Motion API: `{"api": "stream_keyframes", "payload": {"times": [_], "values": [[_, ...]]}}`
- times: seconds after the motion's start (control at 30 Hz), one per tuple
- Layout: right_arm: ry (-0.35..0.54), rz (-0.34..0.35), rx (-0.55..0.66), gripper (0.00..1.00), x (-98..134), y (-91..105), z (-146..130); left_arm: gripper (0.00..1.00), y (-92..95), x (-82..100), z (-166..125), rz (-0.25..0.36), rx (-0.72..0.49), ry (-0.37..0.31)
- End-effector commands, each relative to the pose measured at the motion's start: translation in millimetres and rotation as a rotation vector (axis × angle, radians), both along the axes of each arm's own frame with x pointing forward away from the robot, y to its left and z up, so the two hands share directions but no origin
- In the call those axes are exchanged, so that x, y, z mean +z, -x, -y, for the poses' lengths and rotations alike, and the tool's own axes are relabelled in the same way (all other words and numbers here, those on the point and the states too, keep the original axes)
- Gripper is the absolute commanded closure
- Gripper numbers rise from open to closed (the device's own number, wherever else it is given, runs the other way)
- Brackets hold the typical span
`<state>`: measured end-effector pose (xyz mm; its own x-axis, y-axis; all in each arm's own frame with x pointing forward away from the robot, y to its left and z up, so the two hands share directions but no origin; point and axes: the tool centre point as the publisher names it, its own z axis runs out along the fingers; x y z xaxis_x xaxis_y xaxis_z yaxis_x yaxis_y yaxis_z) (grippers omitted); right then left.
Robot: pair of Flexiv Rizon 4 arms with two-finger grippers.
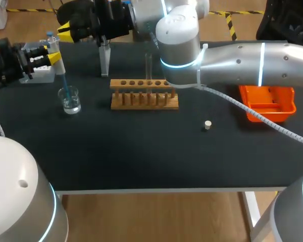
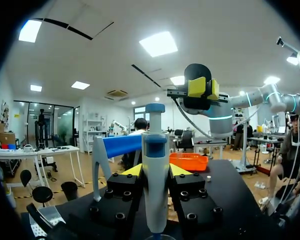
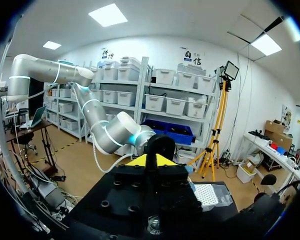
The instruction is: Invert the test tube, pick up the pipette, mount the tip to pipette, aspirate from beaker and dispense into the tube, eject the tip, return the pipette, and cap with the stopper.
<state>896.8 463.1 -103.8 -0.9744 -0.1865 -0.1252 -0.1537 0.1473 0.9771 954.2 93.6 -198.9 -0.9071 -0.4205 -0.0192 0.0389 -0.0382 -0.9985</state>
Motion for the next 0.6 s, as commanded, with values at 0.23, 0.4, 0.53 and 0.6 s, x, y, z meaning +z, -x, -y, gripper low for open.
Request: {"api": "stream_keyframes", "payload": {"times": [0.23, 0.4, 0.53, 0.6], "values": [[0.001, 0.001, 0.001, 1.0, 0, -0.6, 0, 1.0, -0.2, -0.6, -1, 0.002, -0.003, 0.002], [-0.005, -0.011, 0.002, 1.0, -1, -6.2, -5, 1.0, -0.2, -0.6, -1, 0.002, -0.003, 0.002], [-0.024, -0.04, 0.016, 1.0, 0, -13.3, -9, 1.0, -0.2, -0.6, -1, 0.002, -0.003, 0.002], [-0.039, -0.061, 0.029, 1.0, 0, -16.7, -11, 1.0, -0.2, -0.6, -1, 0.002, -0.003, 0.002]]}}
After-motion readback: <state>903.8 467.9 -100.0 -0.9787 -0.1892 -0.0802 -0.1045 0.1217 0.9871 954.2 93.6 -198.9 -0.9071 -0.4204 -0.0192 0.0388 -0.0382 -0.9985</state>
